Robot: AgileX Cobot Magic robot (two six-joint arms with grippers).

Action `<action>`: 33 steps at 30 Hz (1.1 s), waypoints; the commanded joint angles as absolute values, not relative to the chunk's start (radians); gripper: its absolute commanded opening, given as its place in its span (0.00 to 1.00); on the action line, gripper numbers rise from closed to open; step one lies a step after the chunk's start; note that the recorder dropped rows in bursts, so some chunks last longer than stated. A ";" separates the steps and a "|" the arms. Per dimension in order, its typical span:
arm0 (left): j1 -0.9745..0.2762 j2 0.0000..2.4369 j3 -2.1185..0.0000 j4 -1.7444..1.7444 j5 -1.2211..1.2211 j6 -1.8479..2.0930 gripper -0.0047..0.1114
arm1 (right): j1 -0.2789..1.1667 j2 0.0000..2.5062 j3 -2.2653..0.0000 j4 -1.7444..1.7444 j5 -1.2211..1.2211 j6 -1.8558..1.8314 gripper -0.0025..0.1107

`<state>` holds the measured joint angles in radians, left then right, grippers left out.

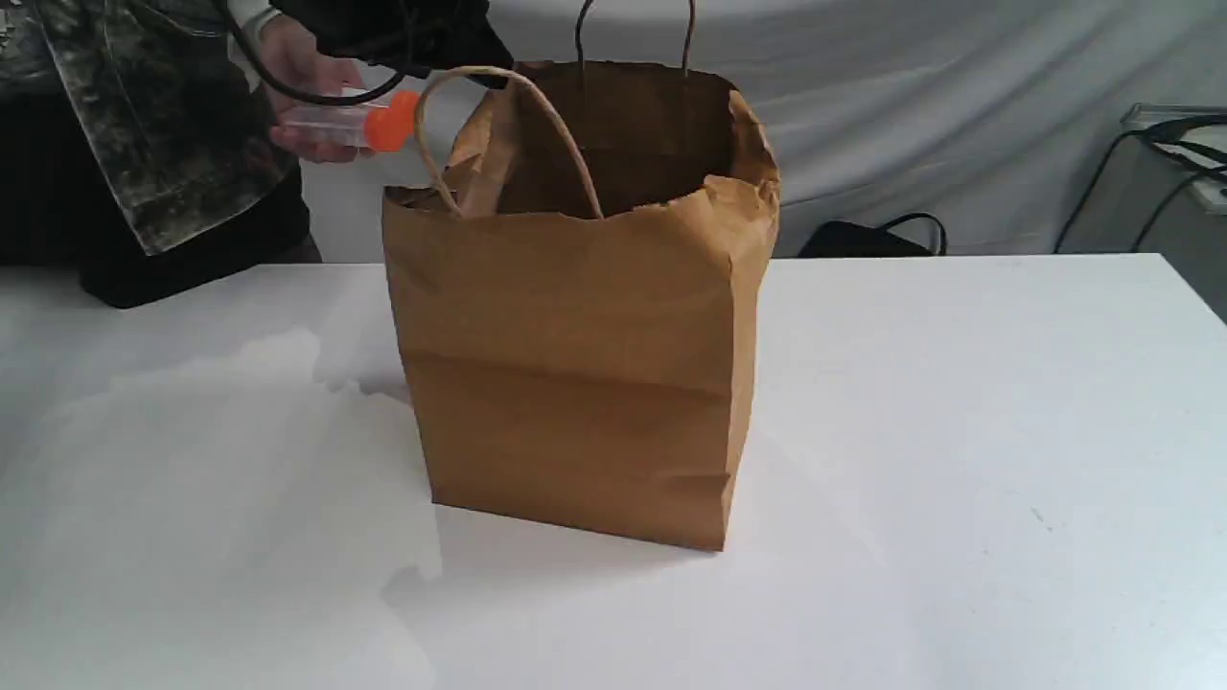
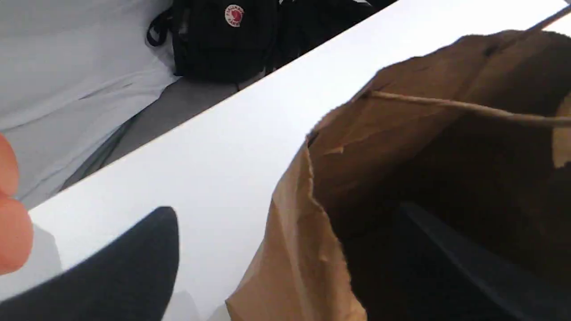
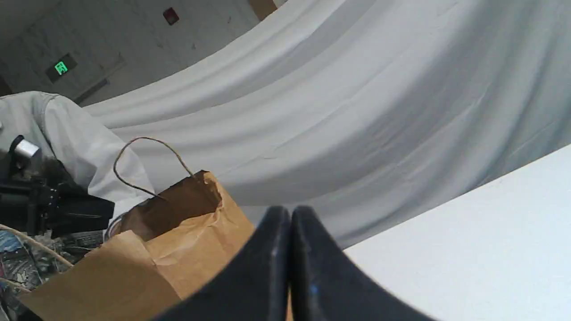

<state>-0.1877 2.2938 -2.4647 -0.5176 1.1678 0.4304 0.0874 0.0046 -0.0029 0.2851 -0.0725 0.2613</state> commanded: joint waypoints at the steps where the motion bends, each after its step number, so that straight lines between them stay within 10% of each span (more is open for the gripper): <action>1: -0.190 2.294 -2.471 -0.574 1.169 0.419 0.63 | 0.080 0.000 0.000 0.280 -0.065 0.265 0.02; 33: -0.248 2.445 -2.471 -0.505 1.070 0.389 0.55 | 0.080 0.000 0.000 0.280 -0.064 0.265 0.02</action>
<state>-0.2434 2.4469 -2.4705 -0.5073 1.0878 0.4132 0.0874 0.0046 -0.0029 0.2851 -0.0689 0.2613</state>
